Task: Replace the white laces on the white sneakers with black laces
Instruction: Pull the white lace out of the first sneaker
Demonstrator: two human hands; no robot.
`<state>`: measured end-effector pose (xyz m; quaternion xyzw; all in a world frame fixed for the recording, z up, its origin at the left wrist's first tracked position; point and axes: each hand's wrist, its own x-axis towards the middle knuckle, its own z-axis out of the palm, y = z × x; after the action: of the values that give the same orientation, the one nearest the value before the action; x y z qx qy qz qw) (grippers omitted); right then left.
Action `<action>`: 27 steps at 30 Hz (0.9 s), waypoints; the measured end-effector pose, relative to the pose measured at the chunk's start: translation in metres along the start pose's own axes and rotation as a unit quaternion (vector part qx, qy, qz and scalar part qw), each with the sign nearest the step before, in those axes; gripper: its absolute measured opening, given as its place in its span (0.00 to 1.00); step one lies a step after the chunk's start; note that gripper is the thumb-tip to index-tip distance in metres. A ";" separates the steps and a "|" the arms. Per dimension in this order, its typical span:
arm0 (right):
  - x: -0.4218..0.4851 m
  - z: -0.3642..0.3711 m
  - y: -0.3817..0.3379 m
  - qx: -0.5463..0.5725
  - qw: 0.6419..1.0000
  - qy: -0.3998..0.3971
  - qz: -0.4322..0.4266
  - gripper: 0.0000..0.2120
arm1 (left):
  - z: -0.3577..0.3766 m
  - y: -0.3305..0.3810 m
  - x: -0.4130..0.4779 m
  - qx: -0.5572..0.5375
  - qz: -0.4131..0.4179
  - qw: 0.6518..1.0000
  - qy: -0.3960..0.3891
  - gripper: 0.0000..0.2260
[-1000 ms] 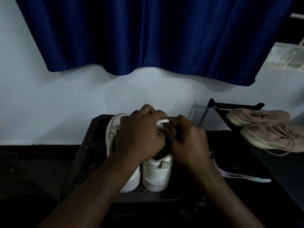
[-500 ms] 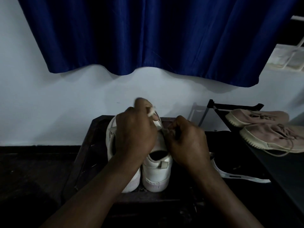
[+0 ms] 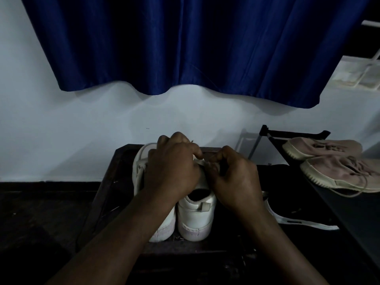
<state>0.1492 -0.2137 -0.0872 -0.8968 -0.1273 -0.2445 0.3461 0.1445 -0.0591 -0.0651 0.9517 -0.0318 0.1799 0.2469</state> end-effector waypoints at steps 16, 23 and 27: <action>0.001 -0.003 -0.003 -0.025 1.000 -0.006 0.006 0.07 | -0.008 0.004 0.002 -0.234 -0.060 0.925 0.294 0.05; 0.000 -0.003 -0.002 -0.027 1.000 -0.011 0.009 0.06 | -0.012 0.008 0.008 -0.398 -0.116 0.887 0.205 0.06; 0.001 -0.003 -0.001 -0.023 1.000 -0.010 0.006 0.06 | -0.018 0.013 0.002 -0.234 -0.007 0.953 0.194 0.06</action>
<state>0.1483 -0.2147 -0.0846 -0.9077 -0.1194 -0.2362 0.3257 0.1386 -0.0616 -0.0436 0.8145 -0.0180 0.3465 0.4649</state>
